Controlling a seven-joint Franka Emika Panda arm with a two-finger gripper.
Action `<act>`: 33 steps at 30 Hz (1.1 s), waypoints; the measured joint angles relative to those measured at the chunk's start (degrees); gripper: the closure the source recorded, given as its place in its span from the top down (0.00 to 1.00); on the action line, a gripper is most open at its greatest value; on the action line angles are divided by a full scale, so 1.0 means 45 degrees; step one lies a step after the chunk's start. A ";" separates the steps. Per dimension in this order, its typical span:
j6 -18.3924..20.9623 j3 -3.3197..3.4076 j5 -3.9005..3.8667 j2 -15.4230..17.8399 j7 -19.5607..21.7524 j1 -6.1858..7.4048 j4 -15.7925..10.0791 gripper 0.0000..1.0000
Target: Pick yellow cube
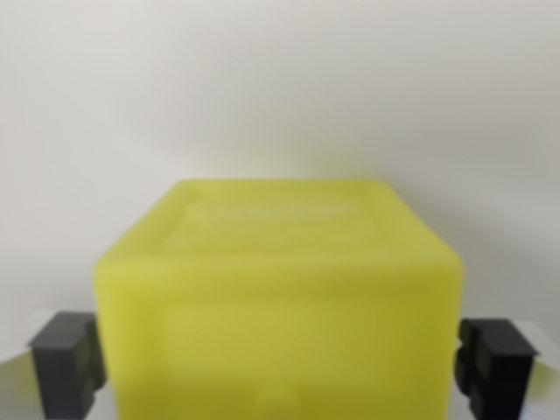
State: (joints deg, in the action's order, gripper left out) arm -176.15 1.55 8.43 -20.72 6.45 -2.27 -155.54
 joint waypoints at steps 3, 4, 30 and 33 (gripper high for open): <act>0.0007 0.0160 0.0803 -0.0036 -0.0621 0.0354 0.0037 0.00; 0.0012 0.0165 0.0803 -0.0033 -0.0621 0.0358 0.0037 0.00; 0.2153 0.0182 -0.1544 0.2804 0.1163 -0.0178 -0.0639 0.00; 0.2454 0.0179 -0.1631 0.3157 0.1225 -0.0204 -0.0687 0.00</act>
State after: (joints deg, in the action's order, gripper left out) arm -165.10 2.35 1.09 -6.52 11.96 -3.19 -158.63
